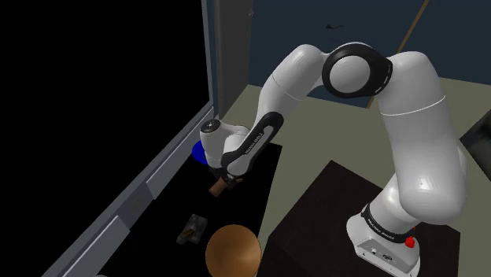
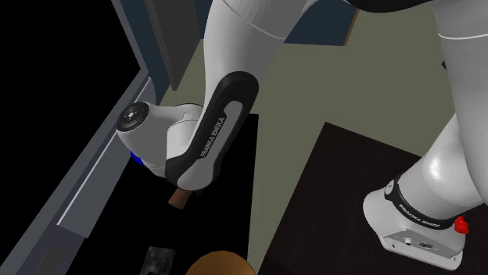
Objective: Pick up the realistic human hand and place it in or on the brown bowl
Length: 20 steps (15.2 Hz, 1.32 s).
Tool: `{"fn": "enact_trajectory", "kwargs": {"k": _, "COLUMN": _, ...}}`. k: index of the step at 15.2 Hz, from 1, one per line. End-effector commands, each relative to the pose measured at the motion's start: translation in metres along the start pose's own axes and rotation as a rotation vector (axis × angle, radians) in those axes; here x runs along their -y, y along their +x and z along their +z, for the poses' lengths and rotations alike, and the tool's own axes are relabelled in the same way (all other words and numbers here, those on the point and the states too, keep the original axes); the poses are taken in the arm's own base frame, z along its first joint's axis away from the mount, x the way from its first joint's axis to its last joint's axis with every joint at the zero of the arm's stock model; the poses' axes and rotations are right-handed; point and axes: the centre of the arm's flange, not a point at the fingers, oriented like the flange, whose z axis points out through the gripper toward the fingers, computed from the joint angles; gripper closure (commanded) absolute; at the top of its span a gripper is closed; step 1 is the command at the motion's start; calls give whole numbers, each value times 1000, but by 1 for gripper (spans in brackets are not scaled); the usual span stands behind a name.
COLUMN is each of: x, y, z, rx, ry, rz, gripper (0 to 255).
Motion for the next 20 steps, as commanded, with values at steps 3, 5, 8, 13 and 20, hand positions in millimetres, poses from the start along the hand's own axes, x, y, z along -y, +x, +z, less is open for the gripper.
{"fn": "enact_trajectory", "kwargs": {"k": 3, "x": 0, "y": 0, "z": 0, "rx": 0, "ry": 0, "rz": 0, "gripper": 255}}
{"fn": "enact_trajectory", "kwargs": {"k": 5, "x": 0, "y": 0, "z": 0, "rx": 0, "ry": 0, "rz": 0, "gripper": 255}}
{"fn": "enact_trajectory", "kwargs": {"k": 8, "x": 0, "y": 0, "z": 0, "rx": 0, "ry": 0, "rz": 0, "gripper": 255}}
{"fn": "enact_trajectory", "kwargs": {"k": 13, "x": -1, "y": 2, "z": -21, "rx": 0, "ry": 0, "rz": 0, "gripper": 255}}
{"fn": "enact_trajectory", "kwargs": {"k": 20, "x": -3, "y": 6, "z": -58, "rx": 0, "ry": 0, "rz": 0, "gripper": 255}}
